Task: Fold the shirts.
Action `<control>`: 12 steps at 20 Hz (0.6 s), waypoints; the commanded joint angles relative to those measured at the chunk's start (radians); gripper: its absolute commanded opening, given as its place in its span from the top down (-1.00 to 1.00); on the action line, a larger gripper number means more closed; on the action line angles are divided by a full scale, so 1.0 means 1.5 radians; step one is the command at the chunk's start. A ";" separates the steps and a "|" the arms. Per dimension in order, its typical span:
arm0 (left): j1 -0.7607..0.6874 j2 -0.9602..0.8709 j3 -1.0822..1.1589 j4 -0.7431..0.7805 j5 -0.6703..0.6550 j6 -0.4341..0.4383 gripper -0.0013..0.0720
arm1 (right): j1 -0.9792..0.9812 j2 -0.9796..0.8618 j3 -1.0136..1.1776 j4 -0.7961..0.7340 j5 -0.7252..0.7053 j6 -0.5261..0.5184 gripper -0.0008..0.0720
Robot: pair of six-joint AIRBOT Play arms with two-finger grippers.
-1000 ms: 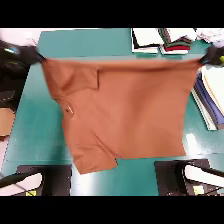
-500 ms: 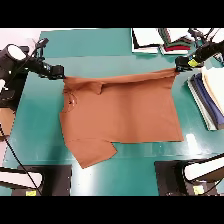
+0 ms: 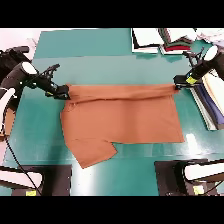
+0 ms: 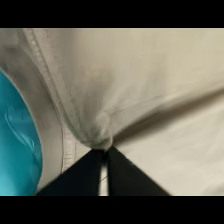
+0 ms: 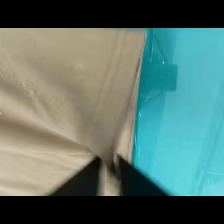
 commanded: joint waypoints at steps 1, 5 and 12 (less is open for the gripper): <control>0.000 0.005 -0.024 -0.002 -0.002 -0.033 -0.27 | 0.000 0.017 -0.040 0.036 -0.033 0.004 -0.25; -0.007 0.088 -0.027 0.047 -0.032 -0.059 -0.27 | 0.000 0.085 -0.041 0.035 -0.010 0.004 -0.26; -0.147 0.381 -0.390 0.088 -0.034 -0.160 -0.27 | 0.007 0.262 -0.160 0.036 -0.046 0.004 -0.25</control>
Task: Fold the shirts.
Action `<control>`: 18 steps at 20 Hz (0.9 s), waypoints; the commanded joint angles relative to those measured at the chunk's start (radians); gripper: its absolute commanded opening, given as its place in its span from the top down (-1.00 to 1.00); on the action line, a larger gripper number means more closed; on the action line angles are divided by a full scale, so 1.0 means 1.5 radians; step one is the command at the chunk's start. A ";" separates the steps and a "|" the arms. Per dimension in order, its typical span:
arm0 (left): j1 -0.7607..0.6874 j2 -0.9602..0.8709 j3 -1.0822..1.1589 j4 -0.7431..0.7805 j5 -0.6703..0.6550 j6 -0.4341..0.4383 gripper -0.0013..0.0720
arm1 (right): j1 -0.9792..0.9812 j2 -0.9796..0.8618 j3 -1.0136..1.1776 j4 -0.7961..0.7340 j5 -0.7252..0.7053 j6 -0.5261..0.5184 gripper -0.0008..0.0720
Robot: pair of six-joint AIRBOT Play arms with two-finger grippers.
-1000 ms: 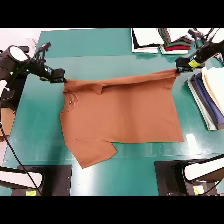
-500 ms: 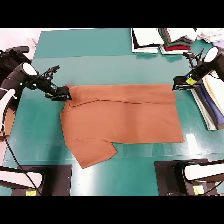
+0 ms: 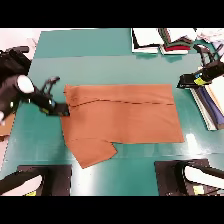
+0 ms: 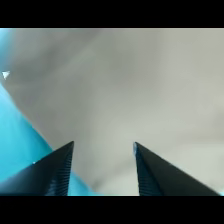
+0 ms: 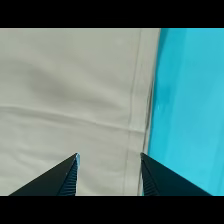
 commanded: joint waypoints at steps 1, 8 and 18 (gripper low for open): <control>-0.060 0.133 -0.191 -0.015 0.006 -0.074 -0.28 | 0.002 0.074 -0.063 0.001 -0.030 0.001 -0.25; -0.064 0.259 -0.359 -0.082 0.014 -0.138 -0.28 | 0.002 0.105 -0.094 0.001 -0.030 0.000 -0.25; -0.064 0.259 -0.420 -0.223 0.167 -0.086 0.88 | 0.000 0.105 -0.094 0.051 0.000 -0.001 -0.25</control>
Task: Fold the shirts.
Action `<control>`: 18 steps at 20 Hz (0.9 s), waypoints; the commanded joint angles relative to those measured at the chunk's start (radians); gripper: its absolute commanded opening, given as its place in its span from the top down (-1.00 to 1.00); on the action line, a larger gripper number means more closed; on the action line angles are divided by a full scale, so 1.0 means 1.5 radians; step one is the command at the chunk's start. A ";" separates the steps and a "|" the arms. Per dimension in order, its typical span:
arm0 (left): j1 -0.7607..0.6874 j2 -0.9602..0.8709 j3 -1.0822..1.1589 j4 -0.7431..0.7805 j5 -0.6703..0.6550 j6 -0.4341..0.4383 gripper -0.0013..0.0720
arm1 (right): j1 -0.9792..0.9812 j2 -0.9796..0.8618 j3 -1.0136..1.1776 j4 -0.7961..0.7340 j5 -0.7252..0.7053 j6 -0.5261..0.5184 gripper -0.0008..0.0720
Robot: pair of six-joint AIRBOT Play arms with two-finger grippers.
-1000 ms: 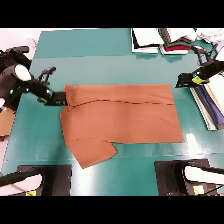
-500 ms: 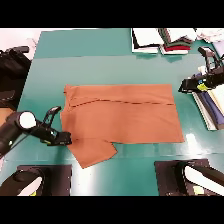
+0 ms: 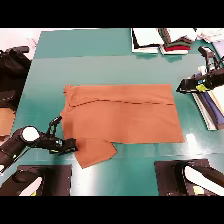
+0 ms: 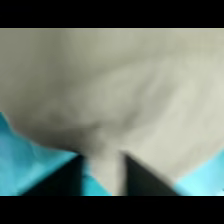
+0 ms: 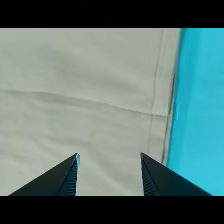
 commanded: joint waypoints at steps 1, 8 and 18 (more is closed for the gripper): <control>0.001 0.002 0.018 -0.032 0.033 0.045 0.90 | -0.010 0.002 -0.008 0.007 0.046 -0.020 -0.25; 0.000 0.011 0.115 0.024 -0.017 0.058 0.90 | -0.259 0.103 -0.314 0.003 0.084 -0.071 -0.60; 0.000 0.011 0.115 0.026 -0.008 0.068 0.90 | -0.260 -0.005 -0.429 0.073 0.042 -0.087 -0.12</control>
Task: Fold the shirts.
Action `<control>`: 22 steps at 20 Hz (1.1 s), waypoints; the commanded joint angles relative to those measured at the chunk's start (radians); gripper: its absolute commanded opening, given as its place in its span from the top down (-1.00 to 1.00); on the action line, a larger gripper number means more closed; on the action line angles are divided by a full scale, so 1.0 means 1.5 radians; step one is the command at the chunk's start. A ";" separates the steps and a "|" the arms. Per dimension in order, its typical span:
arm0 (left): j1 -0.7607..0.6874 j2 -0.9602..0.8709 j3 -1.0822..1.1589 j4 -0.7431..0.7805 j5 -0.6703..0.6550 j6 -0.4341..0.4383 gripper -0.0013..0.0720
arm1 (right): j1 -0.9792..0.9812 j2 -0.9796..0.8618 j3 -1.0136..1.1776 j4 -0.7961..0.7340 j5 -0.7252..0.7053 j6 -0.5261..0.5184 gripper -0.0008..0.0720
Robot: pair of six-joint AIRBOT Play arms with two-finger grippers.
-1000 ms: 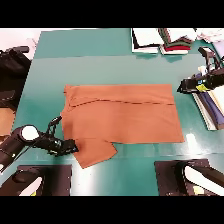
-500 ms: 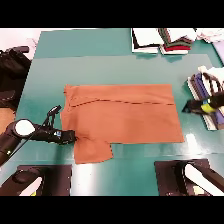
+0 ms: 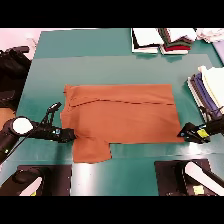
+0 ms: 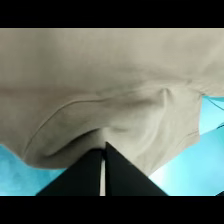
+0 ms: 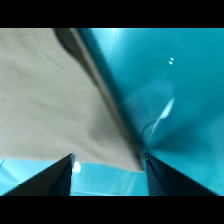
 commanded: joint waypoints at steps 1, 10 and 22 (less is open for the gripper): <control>0.000 0.001 0.001 0.001 0.001 0.002 0.90 | 0.063 -0.038 -0.013 0.018 -0.024 -0.004 0.42; 0.000 0.128 0.055 0.128 -0.197 -0.050 0.90 | 0.148 0.121 0.122 -0.032 0.095 -0.002 0.92; 0.024 -0.079 0.250 0.258 -0.010 -0.038 0.90 | 0.277 -0.044 0.367 -0.099 0.031 0.055 0.92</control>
